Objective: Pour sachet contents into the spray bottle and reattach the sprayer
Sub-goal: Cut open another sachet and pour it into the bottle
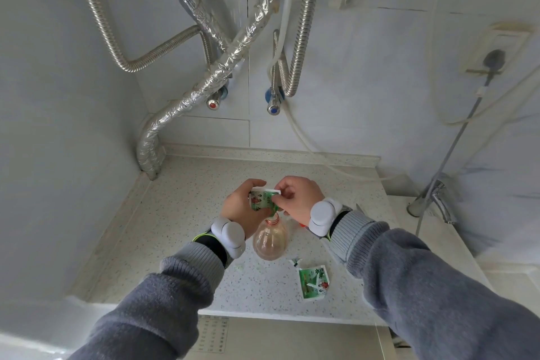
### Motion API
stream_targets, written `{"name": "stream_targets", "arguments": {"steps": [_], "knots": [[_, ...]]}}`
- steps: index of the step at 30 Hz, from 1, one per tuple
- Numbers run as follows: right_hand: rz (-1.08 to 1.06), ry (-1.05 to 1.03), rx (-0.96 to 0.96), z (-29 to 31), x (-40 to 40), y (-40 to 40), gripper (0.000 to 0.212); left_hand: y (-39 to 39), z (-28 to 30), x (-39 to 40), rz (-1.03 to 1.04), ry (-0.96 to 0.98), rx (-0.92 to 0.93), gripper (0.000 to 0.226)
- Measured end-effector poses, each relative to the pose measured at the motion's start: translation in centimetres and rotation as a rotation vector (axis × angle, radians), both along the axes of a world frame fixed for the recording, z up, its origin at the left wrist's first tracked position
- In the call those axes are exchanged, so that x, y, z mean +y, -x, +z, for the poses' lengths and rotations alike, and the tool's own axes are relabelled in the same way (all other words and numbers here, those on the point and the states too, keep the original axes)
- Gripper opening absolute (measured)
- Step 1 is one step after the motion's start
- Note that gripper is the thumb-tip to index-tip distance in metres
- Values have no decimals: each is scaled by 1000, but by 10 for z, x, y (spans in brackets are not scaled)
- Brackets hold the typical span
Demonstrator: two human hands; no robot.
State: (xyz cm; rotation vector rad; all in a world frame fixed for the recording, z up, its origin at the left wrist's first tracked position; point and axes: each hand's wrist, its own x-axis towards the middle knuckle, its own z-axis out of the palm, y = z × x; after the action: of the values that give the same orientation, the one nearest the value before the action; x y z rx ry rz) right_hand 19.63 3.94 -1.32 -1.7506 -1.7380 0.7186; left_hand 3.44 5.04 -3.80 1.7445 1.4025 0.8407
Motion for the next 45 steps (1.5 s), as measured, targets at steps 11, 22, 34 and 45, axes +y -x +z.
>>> {"name": "stream_targets", "arguments": {"steps": [11,22,34,45], "knots": [[0,-5,9,2,-4,3,13,2,1,-1,-10,-51,34,54],[29,-19,-17,4,-7,2,10,4,6,-3,-31,-68,67,56],[60,-24,-76,4,-8,1,18,3,10,-5,-41,-97,112,57],[61,-23,-95,7,-5,-1,12,2,7,-3,-18,-58,67,55]]}}
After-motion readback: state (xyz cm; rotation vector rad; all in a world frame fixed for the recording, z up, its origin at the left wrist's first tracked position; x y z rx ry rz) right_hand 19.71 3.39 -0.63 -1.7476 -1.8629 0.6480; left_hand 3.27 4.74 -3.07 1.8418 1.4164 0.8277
